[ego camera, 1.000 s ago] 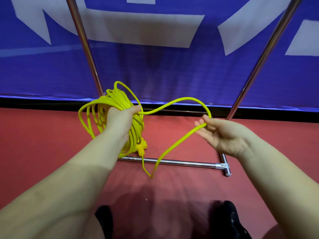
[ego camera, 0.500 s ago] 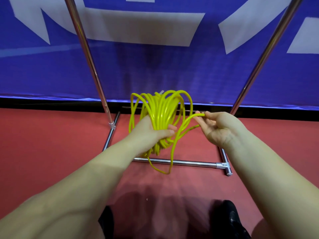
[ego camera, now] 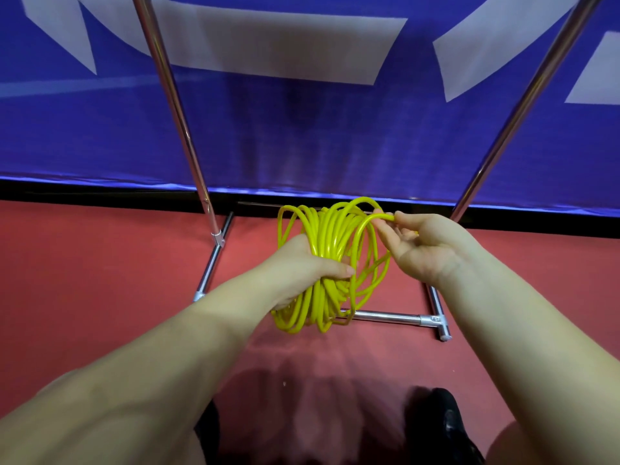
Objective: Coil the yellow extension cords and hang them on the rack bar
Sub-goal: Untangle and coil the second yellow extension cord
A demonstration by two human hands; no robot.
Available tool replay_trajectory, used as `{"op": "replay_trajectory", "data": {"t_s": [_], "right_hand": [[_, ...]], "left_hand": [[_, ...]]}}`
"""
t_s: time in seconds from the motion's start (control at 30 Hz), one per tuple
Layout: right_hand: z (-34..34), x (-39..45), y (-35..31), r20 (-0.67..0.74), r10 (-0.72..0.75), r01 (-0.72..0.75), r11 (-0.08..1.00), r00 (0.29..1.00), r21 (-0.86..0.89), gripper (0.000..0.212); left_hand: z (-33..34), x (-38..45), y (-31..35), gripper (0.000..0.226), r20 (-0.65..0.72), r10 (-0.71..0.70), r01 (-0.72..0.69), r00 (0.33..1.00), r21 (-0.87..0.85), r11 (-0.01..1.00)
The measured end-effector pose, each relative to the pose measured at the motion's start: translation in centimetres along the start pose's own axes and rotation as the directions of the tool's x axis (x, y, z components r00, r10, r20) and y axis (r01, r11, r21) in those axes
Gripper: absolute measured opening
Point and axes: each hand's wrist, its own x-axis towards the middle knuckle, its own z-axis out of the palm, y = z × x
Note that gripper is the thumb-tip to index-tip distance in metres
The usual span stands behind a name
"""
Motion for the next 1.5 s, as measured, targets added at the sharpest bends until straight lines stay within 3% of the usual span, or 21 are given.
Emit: {"op": "replay_trajectory", "data": {"t_s": [0.1, 0.17, 0.2, 0.23, 0.3, 0.37, 0.4, 0.47, 0.53, 0.63, 0.73, 0.8, 0.83, 0.93, 1.0, 1.13, 1.23, 1.33, 1.5], "right_hand": [[0.4, -0.4, 0.3, 0.045, -0.019, 0.021, 0.998, 0.999, -0.059, 0.011], [0.6, -1.1, 0.5, 0.057, -0.068, 0.083, 0.945, 0.996, -0.316, 0.014], [0.5, -1.4, 0.7, 0.078, -0.1, 0.126, 0.847, 0.992, -0.516, 0.014], [0.4, -1.7, 1.0, 0.109, -0.131, 0.17, 0.678, 0.985, -0.715, 0.015], [-0.3, -2.1, 1.9, 0.184, -0.171, 0.214, 0.181, 0.968, -0.96, 0.025], [-1.3, -1.8, 3.1, 0.25, -0.108, 0.216, -0.258, 0.962, -0.942, 0.035], [-1.8, -1.5, 3.8, 0.274, -0.057, 0.236, -0.36, 0.96, -0.903, 0.035], [-2.5, -1.0, 4.9, 0.348, 0.002, 0.325, -0.359, 0.938, -0.875, 0.029], [-2.7, -0.7, 5.6, 0.438, -0.044, 0.4, -0.331, 0.898, -0.855, 0.022], [-3.1, -0.6, 5.5, 0.598, -0.127, 0.511, -0.399, 0.792, -0.761, 0.006], [-3.2, -0.9, 5.3, 0.672, -0.121, 0.609, -0.329, 0.731, -0.722, 0.011], [-3.0, -1.3, 5.1, 0.621, -0.037, 0.605, -0.185, 0.783, -0.775, 0.015], [-3.0, -1.4, 5.1, 0.566, 0.041, 0.564, -0.165, 0.823, -0.809, 0.017], [-4.6, -0.7, 5.3, 0.342, 0.242, 0.415, -0.406, 0.908, -0.814, 0.025], [-6.1, 0.5, 5.4, 0.27, 0.245, 0.361, -0.515, 0.931, -0.778, 0.025], [-6.7, 1.5, 4.2, 0.39, 0.063, 0.37, -0.483, 0.919, -0.794, 0.019], [-5.2, 0.9, 2.9, 0.541, -0.145, 0.499, -0.248, 0.828, -0.83, 0.005], [-3.7, 0.0, 1.1, 0.573, -0.353, 0.591, -0.068, 0.74, -0.804, 0.01], [-2.9, -0.8, -0.1, 0.528, -0.375, 0.503, -0.17, 0.762, -0.847, 0.016]], "left_hand": [[0.1, -0.1, 0.1, 0.022, -0.038, -0.016, 0.013, 0.999, -0.07, 0.997], [-0.2, 0.1, 0.3, 0.018, -0.085, -0.049, 0.037, 0.995, -0.131, 0.991], [-0.5, 0.3, 0.4, 0.016, -0.113, -0.071, 0.052, 0.991, -0.169, 0.984], [-0.8, 0.4, 0.5, 0.014, -0.142, -0.094, 0.063, 0.985, -0.206, 0.976], [-1.5, 0.8, 0.7, 0.007, -0.199, -0.13, 0.072, 0.971, -0.271, 0.96], [-2.3, 1.1, 0.8, 0.006, -0.243, -0.159, 0.077, 0.957, -0.315, 0.946], [-2.7, 1.2, 0.9, 0.007, -0.243, -0.178, 0.089, 0.954, -0.337, 0.937], [-3.2, 1.2, 1.0, 0.007, -0.226, -0.207, 0.109, 0.952, -0.379, 0.919], [-3.5, 1.1, 1.2, 0.01, -0.223, -0.216, 0.11, 0.951, -0.41, 0.906], [-3.5, 0.9, 1.6, 0.017, -0.218, -0.219, 0.1, 0.951, -0.455, 0.885], [-3.6, 0.7, 1.9, 0.023, -0.217, -0.239, 0.105, 0.946, -0.495, 0.862], [-3.7, 0.8, 1.9, 0.022, -0.237, -0.263, 0.101, 0.935, -0.533, 0.84], [-3.8, 0.8, 2.0, 0.021, -0.248, -0.268, 0.095, 0.931, -0.546, 0.833], [-3.9, 0.9, 2.3, 0.021, -0.269, -0.249, 0.052, 0.93, -0.575, 0.816], [-4.0, 1.0, 2.6, 0.02, -0.285, -0.226, 0.007, 0.931, -0.608, 0.794], [-4.6, 1.3, 3.1, 0.021, -0.3, -0.2, -0.038, 0.933, -0.633, 0.773], [-4.9, 1.5, 2.9, 0.02, -0.365, -0.216, -0.045, 0.906, -0.588, 0.808], [-4.7, 1.6, 2.3, 0.015, -0.417, -0.211, -0.028, 0.884, -0.497, 0.867], [-4.0, 1.3, 2.0, 0.012, -0.345, -0.165, 0.004, 0.924, -0.423, 0.906]]}}
